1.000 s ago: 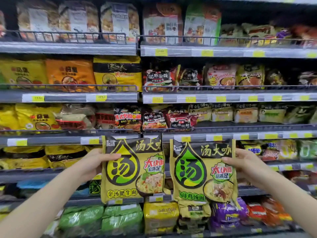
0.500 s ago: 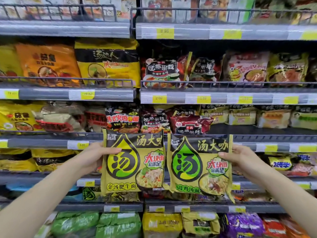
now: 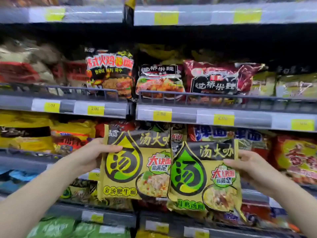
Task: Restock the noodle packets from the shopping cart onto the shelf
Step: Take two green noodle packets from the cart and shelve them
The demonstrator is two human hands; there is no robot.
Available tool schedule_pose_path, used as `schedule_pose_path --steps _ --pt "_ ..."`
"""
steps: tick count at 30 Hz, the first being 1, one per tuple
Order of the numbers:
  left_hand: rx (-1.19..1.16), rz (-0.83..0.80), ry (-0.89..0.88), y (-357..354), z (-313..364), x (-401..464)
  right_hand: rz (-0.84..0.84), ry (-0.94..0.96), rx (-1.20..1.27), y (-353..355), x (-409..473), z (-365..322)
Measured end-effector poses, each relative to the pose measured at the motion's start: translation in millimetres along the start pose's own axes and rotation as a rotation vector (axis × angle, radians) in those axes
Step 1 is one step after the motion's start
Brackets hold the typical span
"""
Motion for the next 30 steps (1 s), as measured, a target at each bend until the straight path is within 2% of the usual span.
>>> schedule_pose_path --steps 9,12,17,24,30 --pt "0.098 0.02 -0.19 -2.3 -62.1 54.7 -0.05 0.271 -0.059 10.1 50.1 74.1" --pt "0.041 -0.002 -0.254 -3.4 -69.2 58.7 -0.034 0.328 -0.047 14.3 50.7 87.4" --pt "-0.026 0.067 -0.314 6.1 -54.7 51.3 -0.066 0.373 -0.06 7.5 46.7 64.2" --pt "-0.024 0.161 -0.333 27.4 -37.3 24.4 0.072 0.393 0.022 5.1 77.5 5.1" --pt "0.0 0.205 -0.327 38.9 -33.9 5.9 0.101 0.321 0.084 -6.8 130.6 -2.6"
Point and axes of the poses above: each hand's wrist, its own x-axis towards the middle knuckle, its own y-axis out of the back of the hand, z = x × y, the point moved 8 cm from there along x, towards the middle knuckle, and after that the axes turned 11 degrees about -z, right-handed, at the moved point
